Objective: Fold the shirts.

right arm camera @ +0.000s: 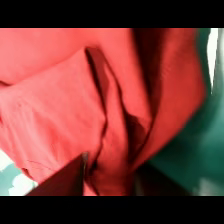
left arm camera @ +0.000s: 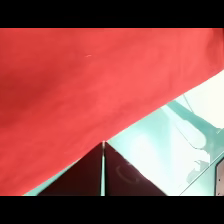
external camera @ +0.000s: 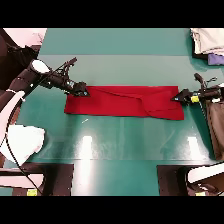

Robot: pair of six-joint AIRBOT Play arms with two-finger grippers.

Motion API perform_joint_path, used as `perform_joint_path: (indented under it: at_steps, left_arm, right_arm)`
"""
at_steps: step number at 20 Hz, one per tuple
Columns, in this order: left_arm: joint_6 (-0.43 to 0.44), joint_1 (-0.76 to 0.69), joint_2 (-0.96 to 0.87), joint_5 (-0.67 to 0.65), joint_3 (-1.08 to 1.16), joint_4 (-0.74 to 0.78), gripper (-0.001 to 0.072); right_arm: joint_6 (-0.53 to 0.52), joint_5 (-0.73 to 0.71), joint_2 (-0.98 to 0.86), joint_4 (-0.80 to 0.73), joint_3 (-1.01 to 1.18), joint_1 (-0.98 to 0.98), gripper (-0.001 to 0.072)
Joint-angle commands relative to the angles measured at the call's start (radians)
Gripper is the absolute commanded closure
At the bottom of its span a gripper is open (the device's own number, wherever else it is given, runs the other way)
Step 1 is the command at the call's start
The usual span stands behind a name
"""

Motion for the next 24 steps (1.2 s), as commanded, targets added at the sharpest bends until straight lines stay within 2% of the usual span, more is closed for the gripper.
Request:
perform_joint_path:
  at_steps: [1, 2, 3, 4, 6, 9, 12, 14, 17, 20, 24]
  left_arm:
    - [-0.014, -0.003, -0.001, 0.012, 0.001, -0.002, 0.0686]
    - [-0.014, -0.003, -0.001, 0.024, 0.001, -0.009, 0.0686]
    - [-0.014, -0.003, -0.001, 0.043, 0.001, -0.028, 0.0686]
    - [-0.013, -0.003, -0.001, 0.061, 0.002, -0.051, 0.0687]
    - [-0.013, -0.018, -0.012, 0.082, 0.019, -0.071, 0.0687]
    - [-0.013, -0.099, -0.086, 0.083, 0.133, -0.031, 0.0687]
    - [-0.019, -0.203, -0.240, 0.090, 0.330, 0.021, 0.0687]
    - [-0.058, -0.254, -0.360, 0.088, 0.460, 0.032, 0.0687]
    - [-0.095, -0.303, -0.507, 0.086, 0.587, 0.031, 0.0687]
    - [-0.144, -0.315, -0.578, 0.065, 0.615, 0.021, 0.0687]
    - [-0.143, -0.315, -0.583, 0.061, 0.615, 0.031, 0.0687]
  right_arm:
    - [-0.008, 0.030, -0.003, 0.014, 0.054, 0.055, 0.0528]
    - [-0.010, 0.042, -0.003, 0.014, 0.067, 0.064, 0.0539]
    - [-0.027, 0.066, -0.003, 0.014, 0.081, 0.074, 0.0670]
    - [-0.032, 0.092, -0.003, 0.014, 0.095, 0.084, 0.0692]
    - [-0.027, 0.133, 0.009, 0.015, 0.124, 0.099, 0.0693]
    - [0.043, 0.148, 0.077, 0.015, 0.183, 0.142, 0.0694]
    - [0.125, 0.178, 0.155, 0.016, 0.296, 0.213, 0.0695]
    - [0.218, 0.179, 0.195, 0.016, 0.384, 0.270, 0.0695]
    - [0.296, 0.192, 0.222, 0.015, 0.521, 0.369, 0.0695]
    - [0.346, 0.183, 0.220, 0.013, 0.636, 0.460, 0.0695]
    - [0.368, 0.164, 0.220, 0.012, 0.688, 0.532, 0.0695]
